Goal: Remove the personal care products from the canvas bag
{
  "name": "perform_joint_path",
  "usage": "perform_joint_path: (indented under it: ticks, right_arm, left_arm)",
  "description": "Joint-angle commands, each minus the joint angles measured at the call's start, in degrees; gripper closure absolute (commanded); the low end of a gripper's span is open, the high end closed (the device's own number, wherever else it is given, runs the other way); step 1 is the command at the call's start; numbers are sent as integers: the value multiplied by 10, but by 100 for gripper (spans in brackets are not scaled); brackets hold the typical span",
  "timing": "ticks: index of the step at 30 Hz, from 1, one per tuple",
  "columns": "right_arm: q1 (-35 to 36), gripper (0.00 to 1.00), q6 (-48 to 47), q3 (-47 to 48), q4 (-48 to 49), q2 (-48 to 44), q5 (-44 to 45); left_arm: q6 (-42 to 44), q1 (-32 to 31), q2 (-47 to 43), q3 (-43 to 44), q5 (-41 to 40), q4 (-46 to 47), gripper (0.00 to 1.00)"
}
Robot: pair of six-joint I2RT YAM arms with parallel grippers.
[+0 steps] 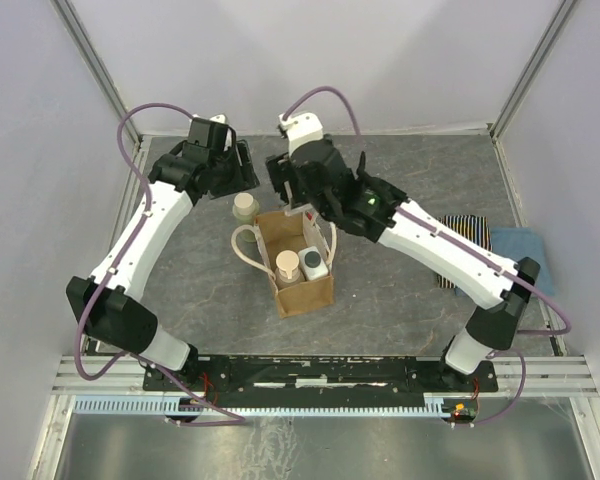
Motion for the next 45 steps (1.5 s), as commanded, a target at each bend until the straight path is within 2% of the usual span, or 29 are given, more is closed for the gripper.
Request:
perform_joint_path:
  ticks: [1, 6, 14, 21, 31, 40, 45]
  right_arm:
    - [-42, 37, -33, 50, 80, -66, 54]
    - [-86, 37, -32, 51, 87, -79, 44]
    - [-134, 37, -28, 50, 66, -58, 25]
    - [-158, 35, 5, -36, 75, -72, 11]
    - [-171, 34, 54, -217, 127, -94, 1]
    - [-177, 34, 78, -294, 154, -98, 4]
    - [-177, 33, 84, -332, 164, -112, 19]
  left_arm:
    - [-18, -24, -36, -2, 20, 46, 29]
    - [-19, -64, -36, -6, 27, 69, 29]
    - [1, -132, 25, 15, 66, 66, 30]
    - [6, -157, 53, 0, 71, 58, 31]
    - [13, -191, 50, -24, 79, 45, 32]
    - [12, -213, 53, -64, 104, 43, 32]
    - [-5, -214, 56, -58, 92, 10, 32]
